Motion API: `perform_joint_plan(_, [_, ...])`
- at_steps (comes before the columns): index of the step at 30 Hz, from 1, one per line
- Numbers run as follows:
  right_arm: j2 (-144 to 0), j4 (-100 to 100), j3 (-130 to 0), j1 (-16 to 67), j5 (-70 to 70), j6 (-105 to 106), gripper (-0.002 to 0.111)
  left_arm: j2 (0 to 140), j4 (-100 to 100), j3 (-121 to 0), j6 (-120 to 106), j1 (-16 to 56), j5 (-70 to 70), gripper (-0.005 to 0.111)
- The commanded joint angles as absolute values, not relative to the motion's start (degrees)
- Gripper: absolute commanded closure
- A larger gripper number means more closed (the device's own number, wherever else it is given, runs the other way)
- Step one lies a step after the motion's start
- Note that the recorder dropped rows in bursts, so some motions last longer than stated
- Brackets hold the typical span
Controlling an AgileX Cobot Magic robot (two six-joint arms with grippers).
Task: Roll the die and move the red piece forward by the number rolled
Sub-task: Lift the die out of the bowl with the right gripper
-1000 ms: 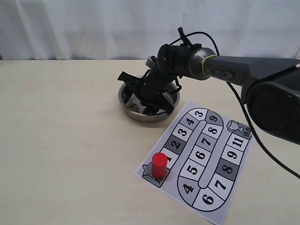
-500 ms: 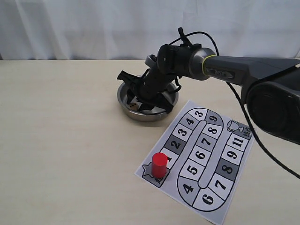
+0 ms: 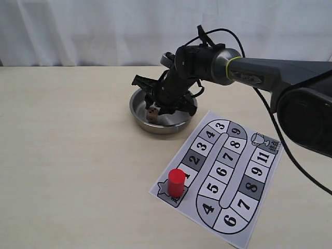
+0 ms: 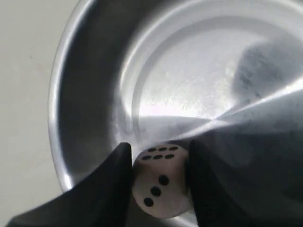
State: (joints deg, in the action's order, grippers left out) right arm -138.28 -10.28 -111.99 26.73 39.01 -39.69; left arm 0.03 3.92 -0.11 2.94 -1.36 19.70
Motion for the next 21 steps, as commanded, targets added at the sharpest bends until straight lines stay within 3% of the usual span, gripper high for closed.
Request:
perform_joint_plan(1, [-137.50, -6.77, -111.98, 26.53, 37.08, -38.12, 0.104, 0.00, 3.95, 0.00, 3.26, -1.36, 18.94, 0.107])
perform_joint_plan(13, [-133.61, -5.05, -111.98, 26.53, 34.55, -21.08, 0.104, 0.00, 3.83, 0.00, 3.26, -1.36, 18.94, 0.107])
perform_joint_plan(21, [-128.56, 3.99, -111.98, 26.53, 45.41, -18.19, 0.104, 0.00, 3.83, 0.00, 3.26, -1.36, 18.94, 0.107])
